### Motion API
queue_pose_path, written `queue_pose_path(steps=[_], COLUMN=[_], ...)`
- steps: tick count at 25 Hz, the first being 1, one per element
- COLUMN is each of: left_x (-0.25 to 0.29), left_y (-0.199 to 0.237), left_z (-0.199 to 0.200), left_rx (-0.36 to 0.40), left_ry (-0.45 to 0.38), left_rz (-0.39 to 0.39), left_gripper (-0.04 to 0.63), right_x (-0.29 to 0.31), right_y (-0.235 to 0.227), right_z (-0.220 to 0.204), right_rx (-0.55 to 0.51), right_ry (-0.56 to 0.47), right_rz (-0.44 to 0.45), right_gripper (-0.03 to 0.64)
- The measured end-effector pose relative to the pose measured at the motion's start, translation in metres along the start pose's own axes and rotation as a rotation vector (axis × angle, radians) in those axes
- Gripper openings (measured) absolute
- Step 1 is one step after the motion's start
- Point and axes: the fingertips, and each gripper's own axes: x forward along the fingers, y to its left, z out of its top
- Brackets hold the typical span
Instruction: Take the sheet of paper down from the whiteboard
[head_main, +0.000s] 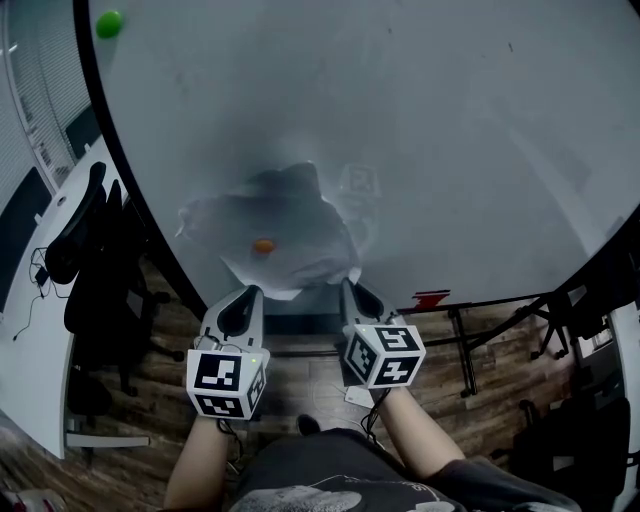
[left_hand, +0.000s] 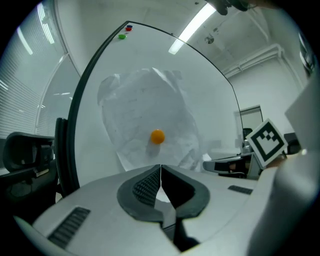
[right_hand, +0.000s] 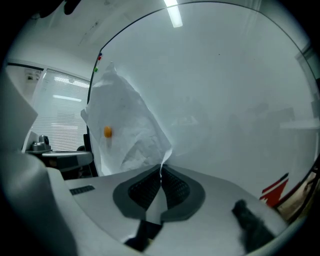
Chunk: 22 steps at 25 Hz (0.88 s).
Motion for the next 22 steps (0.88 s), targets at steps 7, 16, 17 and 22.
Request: queue_pose_path(steps=[7, 16, 17, 22], left_x=[0.014, 0.023, 0.024, 0.029], left_y=[-0.003, -0.001, -0.001, 0.003], left_z=[0.027, 0.039, 0.040, 0.052], left_rx=[0.031, 0.010, 0.007, 0.007], left_ry=[-0.060, -0.076, -0.075, -0.078], left_rz=[0.018, 0.056, 0.062, 0.099], left_gripper=[0.015, 0.149, 0.161, 0.189], right_x=[0.000, 0.001, 0.001, 0.001], right_y=[0.003, 0.001, 0.001, -0.001], right_z=[0.002, 0.002, 0.002, 0.002], right_rx=[0.008, 0.001, 0.001, 0.006], right_ry=[-0.010, -0.005, -0.005, -0.003], right_rz=[0.037, 0.056, 0.058, 0.067], right_gripper=[0.025, 0.025, 0.025, 0.025])
